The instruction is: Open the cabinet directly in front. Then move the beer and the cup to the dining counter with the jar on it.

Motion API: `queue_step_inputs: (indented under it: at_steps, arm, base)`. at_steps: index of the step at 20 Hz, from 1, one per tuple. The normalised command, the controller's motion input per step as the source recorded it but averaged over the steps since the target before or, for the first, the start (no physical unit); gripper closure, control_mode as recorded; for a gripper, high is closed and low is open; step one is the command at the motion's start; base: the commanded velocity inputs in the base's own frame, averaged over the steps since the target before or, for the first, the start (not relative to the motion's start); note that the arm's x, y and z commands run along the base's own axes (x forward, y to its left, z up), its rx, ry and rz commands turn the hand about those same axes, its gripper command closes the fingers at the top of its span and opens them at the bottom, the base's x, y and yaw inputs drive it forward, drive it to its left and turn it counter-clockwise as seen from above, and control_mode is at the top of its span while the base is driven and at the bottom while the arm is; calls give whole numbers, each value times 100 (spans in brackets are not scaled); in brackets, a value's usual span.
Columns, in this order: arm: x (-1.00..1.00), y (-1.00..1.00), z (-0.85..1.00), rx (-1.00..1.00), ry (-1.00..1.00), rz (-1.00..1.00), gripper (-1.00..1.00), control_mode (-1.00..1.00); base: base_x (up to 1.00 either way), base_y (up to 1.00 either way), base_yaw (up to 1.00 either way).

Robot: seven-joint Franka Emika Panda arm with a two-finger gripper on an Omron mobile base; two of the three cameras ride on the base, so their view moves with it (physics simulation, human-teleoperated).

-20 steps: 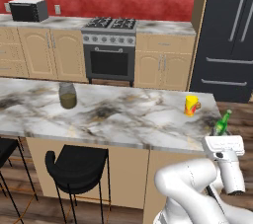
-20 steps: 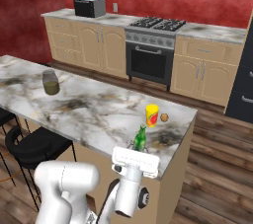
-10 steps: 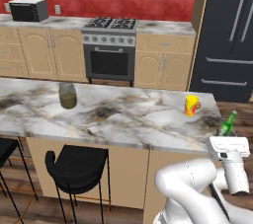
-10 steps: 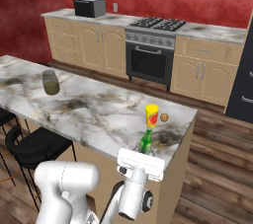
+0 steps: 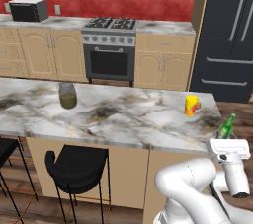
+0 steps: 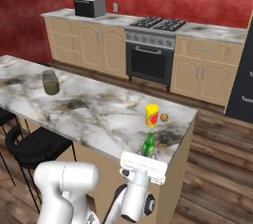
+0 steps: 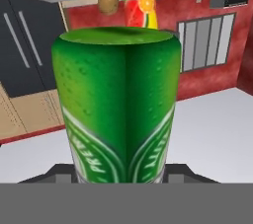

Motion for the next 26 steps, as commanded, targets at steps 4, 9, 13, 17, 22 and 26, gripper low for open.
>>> queue_step_inputs:
  at_steps: [4, 9, 13, 17, 22, 26]
  arm:
    - [0, 0, -29, -8, 0, 0, 100, -100]
    - [0, 0, -9, -6, -2, 0, 100, -100]
    - [0, 0, 0, -3, -6, 2, 100, -100]
    - [0, 0, 0, -2, -6, 3, 100, -100]
    - [4, 0, 0, -2, -8, 4, 100, -100]
    - [17, 0, 0, -1, -11, 6, 100, -100]
  base:
    - [0, 0, 0]
    - [0, 0, 0]
    - [0, 0, 0]
    - [0, 0, 0]
    - [0, 0, 0]
    - [0, 0, 0]
